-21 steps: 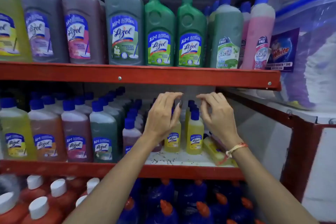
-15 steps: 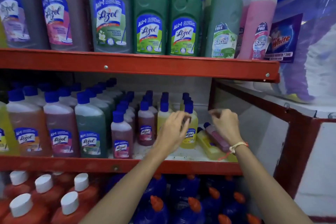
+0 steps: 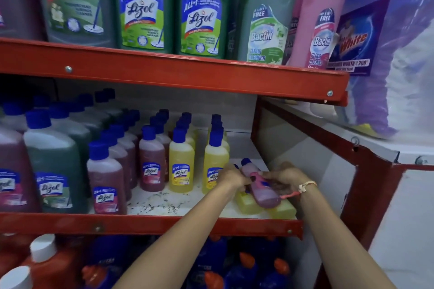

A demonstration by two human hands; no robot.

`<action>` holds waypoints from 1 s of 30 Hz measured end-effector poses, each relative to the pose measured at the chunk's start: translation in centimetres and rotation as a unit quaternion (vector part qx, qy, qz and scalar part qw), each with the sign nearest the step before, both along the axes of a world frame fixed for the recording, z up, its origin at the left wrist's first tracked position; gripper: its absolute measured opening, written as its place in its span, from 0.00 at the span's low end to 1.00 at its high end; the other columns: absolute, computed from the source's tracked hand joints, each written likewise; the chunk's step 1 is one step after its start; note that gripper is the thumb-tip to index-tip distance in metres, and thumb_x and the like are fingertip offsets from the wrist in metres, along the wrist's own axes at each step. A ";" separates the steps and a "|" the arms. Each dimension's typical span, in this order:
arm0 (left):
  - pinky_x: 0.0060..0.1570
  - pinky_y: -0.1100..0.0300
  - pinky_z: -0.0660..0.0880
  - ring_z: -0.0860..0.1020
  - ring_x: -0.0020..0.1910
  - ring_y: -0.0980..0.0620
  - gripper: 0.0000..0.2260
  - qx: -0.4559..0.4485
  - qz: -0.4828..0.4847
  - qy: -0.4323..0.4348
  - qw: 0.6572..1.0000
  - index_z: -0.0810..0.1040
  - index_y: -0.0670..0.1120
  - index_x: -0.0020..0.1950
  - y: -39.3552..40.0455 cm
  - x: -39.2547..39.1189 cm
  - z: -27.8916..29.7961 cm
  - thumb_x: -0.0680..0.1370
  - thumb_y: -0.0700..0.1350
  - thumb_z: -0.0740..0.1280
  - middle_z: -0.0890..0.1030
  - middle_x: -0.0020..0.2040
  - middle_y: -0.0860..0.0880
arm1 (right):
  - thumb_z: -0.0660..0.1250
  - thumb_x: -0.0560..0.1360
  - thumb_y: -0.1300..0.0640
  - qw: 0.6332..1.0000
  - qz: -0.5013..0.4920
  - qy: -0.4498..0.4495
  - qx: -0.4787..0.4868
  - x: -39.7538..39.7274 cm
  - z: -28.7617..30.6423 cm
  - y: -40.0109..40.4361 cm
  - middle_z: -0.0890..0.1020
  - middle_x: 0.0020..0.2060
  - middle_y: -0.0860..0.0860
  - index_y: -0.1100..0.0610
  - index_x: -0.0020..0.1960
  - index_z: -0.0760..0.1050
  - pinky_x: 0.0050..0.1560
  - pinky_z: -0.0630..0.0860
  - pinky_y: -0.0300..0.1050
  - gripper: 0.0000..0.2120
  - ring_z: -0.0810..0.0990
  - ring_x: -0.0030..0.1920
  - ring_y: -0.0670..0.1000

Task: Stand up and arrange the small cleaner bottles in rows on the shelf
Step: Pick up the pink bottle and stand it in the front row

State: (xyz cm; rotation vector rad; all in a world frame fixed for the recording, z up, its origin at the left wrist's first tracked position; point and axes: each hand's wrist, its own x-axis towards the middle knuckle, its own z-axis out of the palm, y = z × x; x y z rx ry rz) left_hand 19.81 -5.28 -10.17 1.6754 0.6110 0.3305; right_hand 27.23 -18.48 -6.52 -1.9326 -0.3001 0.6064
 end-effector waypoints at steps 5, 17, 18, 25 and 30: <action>0.39 0.57 0.83 0.82 0.41 0.45 0.11 -0.055 -0.008 -0.061 0.997 0.78 0.35 0.47 -1.0 -2.1 0.8 0.67 0.33 0.74 0.81 0.44 0.40 | 0.73 0.70 0.63 0.998 0.022 0.020 0.053 -0.8 0.7 -1.6 0.83 0.39 0.58 0.67 0.53 0.77 0.36 0.82 0.46 0.14 0.82 0.39 0.54; 0.37 0.65 0.80 0.81 0.38 0.54 0.22 0.041 0.049 -0.181 0.981 0.78 0.32 0.55 4.8 -12.6 1.5 0.62 0.33 0.76 0.82 0.45 0.43 | 0.77 0.65 0.66 0.970 0.078 -0.048 0.223 -8.5 -0.1 4.2 0.83 0.50 0.58 0.64 0.58 0.75 0.41 0.83 0.45 0.23 0.84 0.47 0.54; 0.35 0.67 0.79 0.82 0.36 0.55 0.20 0.043 0.064 -0.185 0.980 0.78 0.32 0.55 5.4 -13.5 1.4 0.64 0.31 0.75 0.81 0.45 0.42 | 0.77 0.65 0.67 0.968 0.078 -0.050 0.231 -9.3 -0.4 5.1 0.83 0.50 0.58 0.64 0.58 0.76 0.44 0.83 0.47 0.23 0.84 0.48 0.55; 0.37 0.67 0.80 0.83 0.42 0.54 0.20 0.119 0.119 -0.186 0.968 0.80 0.36 0.56 8.6 -17.2 -0.6 0.65 0.31 0.75 0.85 0.49 0.40 | 0.78 0.63 0.66 0.959 0.078 -0.086 0.260 -12.7 -2.8 9.4 0.83 0.47 0.55 0.58 0.50 0.78 0.45 0.83 0.46 0.18 0.84 0.46 0.53; 0.41 0.65 0.81 0.83 0.44 0.53 0.20 0.138 0.130 -0.190 0.963 0.79 0.38 0.58 9.0 -18.0 -1.5 0.66 0.32 0.73 0.84 0.52 0.41 | 0.78 0.64 0.65 0.956 0.074 -0.112 0.262 -13.9 -3.9 10.3 0.83 0.47 0.52 0.57 0.50 0.77 0.49 0.83 0.48 0.18 0.83 0.48 0.52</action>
